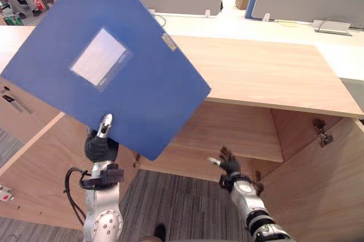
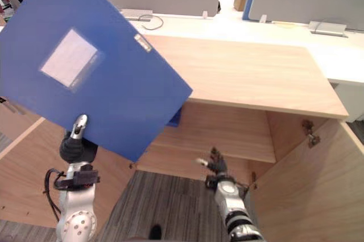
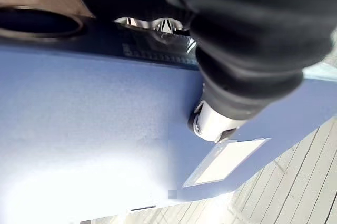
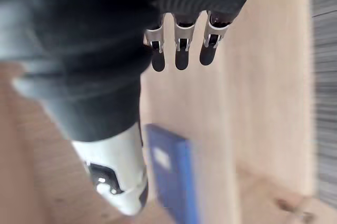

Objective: Walk over to the cabinet, pick up the folder, carry it to the office cabinet, place the folder inside the office cabinet, then close the office cabinet door

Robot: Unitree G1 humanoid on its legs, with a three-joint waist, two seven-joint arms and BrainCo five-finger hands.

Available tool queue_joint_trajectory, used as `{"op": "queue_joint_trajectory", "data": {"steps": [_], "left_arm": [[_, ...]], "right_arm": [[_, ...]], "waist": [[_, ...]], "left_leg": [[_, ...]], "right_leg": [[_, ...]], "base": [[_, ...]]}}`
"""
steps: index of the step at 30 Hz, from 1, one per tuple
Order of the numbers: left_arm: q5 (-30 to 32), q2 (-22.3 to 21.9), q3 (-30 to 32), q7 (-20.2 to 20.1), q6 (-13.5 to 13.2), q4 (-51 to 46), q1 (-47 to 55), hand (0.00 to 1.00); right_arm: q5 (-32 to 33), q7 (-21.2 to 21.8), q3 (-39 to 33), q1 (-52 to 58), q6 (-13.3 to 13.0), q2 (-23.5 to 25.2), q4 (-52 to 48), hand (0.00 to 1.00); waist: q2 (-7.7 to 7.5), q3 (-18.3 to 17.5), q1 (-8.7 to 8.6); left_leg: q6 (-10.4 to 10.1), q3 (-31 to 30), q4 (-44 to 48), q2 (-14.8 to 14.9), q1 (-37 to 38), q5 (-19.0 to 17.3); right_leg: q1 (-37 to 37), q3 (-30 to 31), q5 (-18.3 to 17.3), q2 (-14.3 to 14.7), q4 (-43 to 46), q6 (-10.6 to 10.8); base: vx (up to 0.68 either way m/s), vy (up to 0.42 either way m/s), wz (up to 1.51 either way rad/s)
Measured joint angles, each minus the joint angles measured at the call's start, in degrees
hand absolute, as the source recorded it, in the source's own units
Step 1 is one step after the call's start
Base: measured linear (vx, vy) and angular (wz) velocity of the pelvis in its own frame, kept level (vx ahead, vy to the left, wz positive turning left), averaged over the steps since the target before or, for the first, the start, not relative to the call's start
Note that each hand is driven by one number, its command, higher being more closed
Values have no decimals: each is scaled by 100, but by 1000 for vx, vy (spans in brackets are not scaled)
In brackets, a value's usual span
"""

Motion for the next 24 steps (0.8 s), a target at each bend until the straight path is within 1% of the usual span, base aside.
{"op": "queue_joint_trajectory", "data": {"steps": [1,3,5,8,10,15,18,19,21,23,24], "left_arm": [[24,-16,115,10,0,0,35,100],[140,-30,512,61,0,1,145,100],[237,-59,723,70,-2,1,219,100],[517,-78,792,73,3,2,248,100],[752,-88,813,55,13,2,283,100],[1048,-88,841,3,27,1,306,100],[1145,-86,855,-14,34,1,314,100],[1191,-85,852,-15,40,1,316,100],[1304,-65,817,-17,41,2,312,100],[1396,33,655,-26,57,2,314,100],[1571,106,513,-42,60,2,310,100]], "right_arm": [[80,-20,-99,78,-35,-16,-313,0],[530,-21,-429,336,-128,-124,-1362,0],[811,29,-520,450,-229,-237,-2083,0],[1083,219,-502,430,-489,-334,-3072,0],[1100,393,-373,338,-569,-341,-3474,0],[1283,711,-77,163,-562,-364,-3640,0],[1286,882,125,82,-530,-550,-3717,0],[1287,908,165,27,-514,-596,-3717,0],[1326,923,292,-116,-489,-694,-3716,0],[1558,949,464,-284,-463,-808,-3702,0],[1872,1043,633,-447,-444,-863,-3630,0]], "waist": [[0,0,-22],[-2,1,-64],[-1,1,-82],[0,1,-160],[1,-5,-197],[-1,-51,-200],[-8,-112,-200],[-9,-194,-200],[-6,-205,-206],[-6,-206,-205],[-4,-208,-203]], "left_leg": [[0,2,0,0,1,-1],[-1,39,-1,7,29,-12],[1,85,-1,9,84,-30],[1,113,-4,2,95,-42],[-12,115,-6,4,97,-33],[6,110,-4,1,68,2],[9,99,-2,-8,38,5],[11,94,-2,-8,-24,6],[11,90,-1,-7,-27,7],[11,85,-1,-6,-26,7],[11,85,-1,-4,-23,7]], "right_leg": [[-1,1,0,0,3,0],[2,63,0,-4,30,-1],[9,125,-1,-14,54,-2],[-10,135,-12,-32,61,-10],[-29,135,-14,-33,95,-10],[-69,133,-12,-32,88,-8],[-79,131,-5,-32,81,-3],[-132,131,-1,-29,75,0],[-136,131,0,-25,79,1],[-134,131,1,-22,84,2],[-134,131,1,-20,89,2]], "base": [[-17,-8,-3],[-35,1,-15],[-57,11,-18],[-109,16,-8],[-89,13,0],[-48,4,0],[0,0,0],[0,0,0],[0,0,0],[0,0,0],[0,0,0]]}}
